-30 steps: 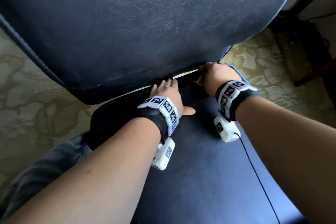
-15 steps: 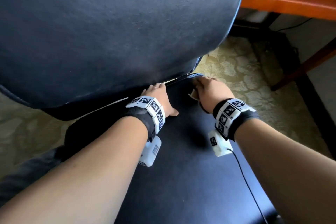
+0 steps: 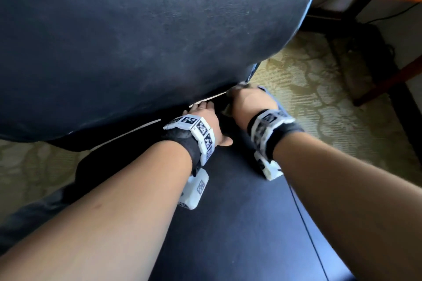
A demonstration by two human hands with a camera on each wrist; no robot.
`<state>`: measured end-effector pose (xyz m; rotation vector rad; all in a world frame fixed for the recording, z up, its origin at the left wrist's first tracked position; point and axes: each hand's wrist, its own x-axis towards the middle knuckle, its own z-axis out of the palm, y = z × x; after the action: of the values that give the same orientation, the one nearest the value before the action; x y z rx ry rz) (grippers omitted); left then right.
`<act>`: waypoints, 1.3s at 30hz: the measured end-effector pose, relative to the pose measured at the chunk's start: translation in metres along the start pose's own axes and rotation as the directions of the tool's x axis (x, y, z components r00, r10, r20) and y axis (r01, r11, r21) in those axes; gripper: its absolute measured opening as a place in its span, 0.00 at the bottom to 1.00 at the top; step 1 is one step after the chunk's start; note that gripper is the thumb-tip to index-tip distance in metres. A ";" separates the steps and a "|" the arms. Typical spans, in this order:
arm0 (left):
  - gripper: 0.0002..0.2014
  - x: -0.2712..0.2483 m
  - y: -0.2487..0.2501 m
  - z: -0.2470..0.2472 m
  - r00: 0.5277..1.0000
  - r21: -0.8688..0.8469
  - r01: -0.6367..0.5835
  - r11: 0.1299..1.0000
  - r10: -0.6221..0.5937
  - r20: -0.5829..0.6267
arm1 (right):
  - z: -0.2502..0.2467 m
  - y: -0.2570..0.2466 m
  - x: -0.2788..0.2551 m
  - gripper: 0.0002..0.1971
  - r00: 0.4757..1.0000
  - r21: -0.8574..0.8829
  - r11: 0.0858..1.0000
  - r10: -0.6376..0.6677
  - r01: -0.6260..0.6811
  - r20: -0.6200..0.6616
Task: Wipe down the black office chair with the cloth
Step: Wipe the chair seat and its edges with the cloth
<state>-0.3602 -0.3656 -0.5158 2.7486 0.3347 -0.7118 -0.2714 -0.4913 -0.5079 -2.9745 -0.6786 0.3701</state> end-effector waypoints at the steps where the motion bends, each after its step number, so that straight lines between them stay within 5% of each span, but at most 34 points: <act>1: 0.62 0.000 -0.001 0.000 1.000 -0.010 -0.006 1.000 0.006 -0.006 | 0.003 -0.002 -0.003 0.15 0.999 0.022 0.999 -0.048 0.048 0.002; 5: 0.63 -0.004 -0.001 -0.003 0.998 0.005 -0.008 1.000 0.007 0.065 | -0.011 0.041 0.010 0.06 0.986 0.019 0.987 0.158 -0.157 -0.053; 10: 0.63 -0.001 -0.003 -0.002 0.999 -0.010 -0.019 1.000 0.019 0.041 | -0.005 0.016 -0.002 0.13 0.995 0.037 0.994 -0.099 0.099 0.009; 13: 0.63 -0.001 -0.003 -0.001 0.998 -0.006 -0.030 1.000 0.030 0.060 | -0.011 0.033 0.014 0.08 0.996 0.022 0.998 0.058 -0.057 -0.062; 17: 0.62 0.000 -0.003 0.002 0.999 -0.017 -0.036 0.999 0.037 0.038 | 0.002 0.016 0.015 0.12 0.994 0.064 0.993 -0.096 0.099 -0.050; 22: 0.62 0.001 0.000 -0.002 0.997 0.026 -0.029 0.999 0.027 0.071 | -0.012 0.037 0.014 0.05 0.988 0.105 0.990 0.109 -0.098 -0.105; 27: 0.63 0.005 -0.003 0.000 0.999 -0.005 -0.033 0.999 0.033 0.012 | 0.000 0.000 -0.018 0.12 0.967 0.145 0.957 -0.244 0.252 -0.071; 32: 0.64 0.001 -0.003 -0.003 0.997 0.000 -0.042 0.999 0.042 0.057 | -0.019 0.043 0.002 0.11 0.974 0.219 0.963 0.188 -0.157 -0.127; 34: 0.64 0.003 -0.004 -0.002 0.997 -0.009 -0.048 0.999 0.048 0.057 | -0.020 0.042 0.009 0.03 0.969 0.180 0.961 0.228 -0.209 -0.094; 39: 0.62 0.005 -0.004 0.000 0.999 -0.020 -0.047 0.999 0.048 0.012 | -0.011 0.002 -0.001 0.06 0.997 0.086 0.993 -0.079 0.079 -0.006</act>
<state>-0.3571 -0.3606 -0.5192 2.7228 0.2713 -0.7099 -0.2683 -0.4939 -0.4971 -2.8563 -0.7576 0.3804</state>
